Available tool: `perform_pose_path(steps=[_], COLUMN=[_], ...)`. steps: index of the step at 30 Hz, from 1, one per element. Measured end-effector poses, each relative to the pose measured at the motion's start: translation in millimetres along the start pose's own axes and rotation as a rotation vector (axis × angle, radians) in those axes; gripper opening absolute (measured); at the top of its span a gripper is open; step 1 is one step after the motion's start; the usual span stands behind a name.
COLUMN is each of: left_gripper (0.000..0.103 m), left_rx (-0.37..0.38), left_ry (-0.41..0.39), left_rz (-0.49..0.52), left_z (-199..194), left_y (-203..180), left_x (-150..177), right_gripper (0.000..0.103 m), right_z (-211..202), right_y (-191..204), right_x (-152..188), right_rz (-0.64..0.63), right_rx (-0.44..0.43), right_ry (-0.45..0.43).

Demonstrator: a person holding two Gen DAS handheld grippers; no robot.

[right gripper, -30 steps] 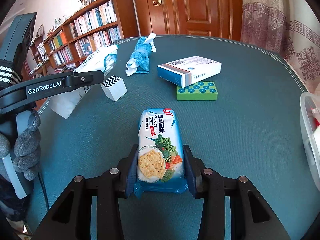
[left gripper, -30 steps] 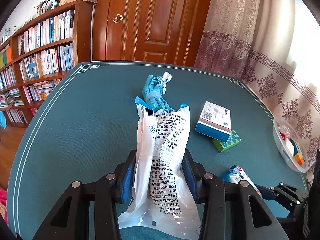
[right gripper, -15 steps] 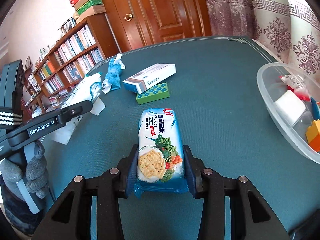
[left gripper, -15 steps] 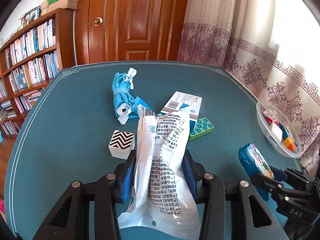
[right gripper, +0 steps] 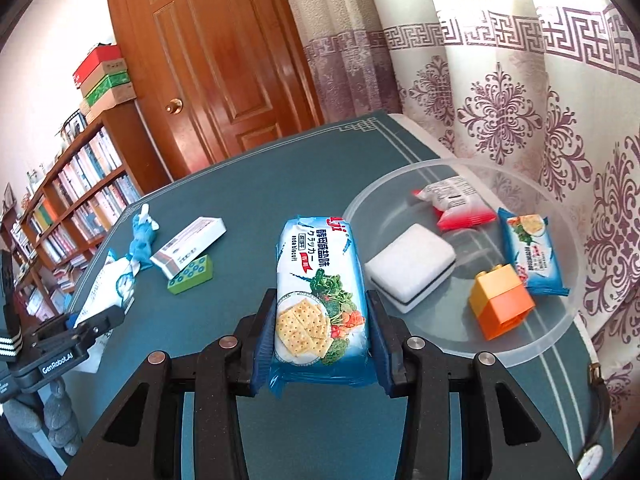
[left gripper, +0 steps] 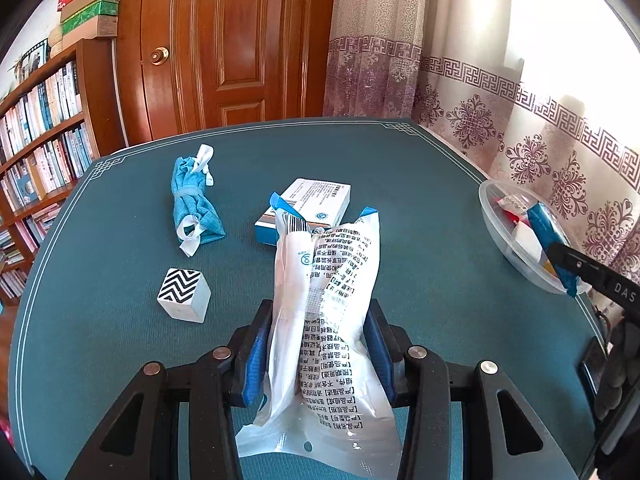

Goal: Organize objects
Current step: 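Carry the cracker packet toward the clear bowl with the right tool while the left tool holds the white bag, then release the cracker packet into the bowl with the right tool while the left tool releases the white bag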

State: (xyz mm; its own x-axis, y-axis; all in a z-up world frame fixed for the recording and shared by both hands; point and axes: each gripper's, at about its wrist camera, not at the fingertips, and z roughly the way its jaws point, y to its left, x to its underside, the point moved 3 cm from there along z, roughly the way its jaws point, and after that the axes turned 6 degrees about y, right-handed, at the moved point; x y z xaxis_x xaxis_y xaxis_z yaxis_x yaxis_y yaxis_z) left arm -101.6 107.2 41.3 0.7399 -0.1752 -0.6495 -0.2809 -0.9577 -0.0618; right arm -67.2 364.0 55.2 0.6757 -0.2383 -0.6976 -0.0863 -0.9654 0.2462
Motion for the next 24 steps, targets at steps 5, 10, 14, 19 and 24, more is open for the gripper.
perform_pose_path(steps=[5,10,14,19,24], left_gripper=[0.047,0.047,0.047,0.047,0.047], left_rx=[0.006,0.008,0.007,0.008,0.022], left_ry=[0.006,0.014,0.016,0.023,0.030], left_rz=[0.024,0.044,0.057,0.070,0.102], left_z=[2,4,5,9,14], left_y=[-11,-20,-27,-33,-49], left_x=[0,0,0,-2,-7], right_gripper=[0.043,0.044,0.054,0.057,0.057], right_z=[2,13,28,16,3], right_y=[-30,-58,-75,-67,-59], right_x=[-15,-27,-31,-23,-12], right_rz=[0.073,0.170,0.236,0.166,0.085], right_rx=[0.093,0.162,0.119,0.119,0.116], right_ry=[-0.035,-0.048,-0.012,-0.030,-0.038])
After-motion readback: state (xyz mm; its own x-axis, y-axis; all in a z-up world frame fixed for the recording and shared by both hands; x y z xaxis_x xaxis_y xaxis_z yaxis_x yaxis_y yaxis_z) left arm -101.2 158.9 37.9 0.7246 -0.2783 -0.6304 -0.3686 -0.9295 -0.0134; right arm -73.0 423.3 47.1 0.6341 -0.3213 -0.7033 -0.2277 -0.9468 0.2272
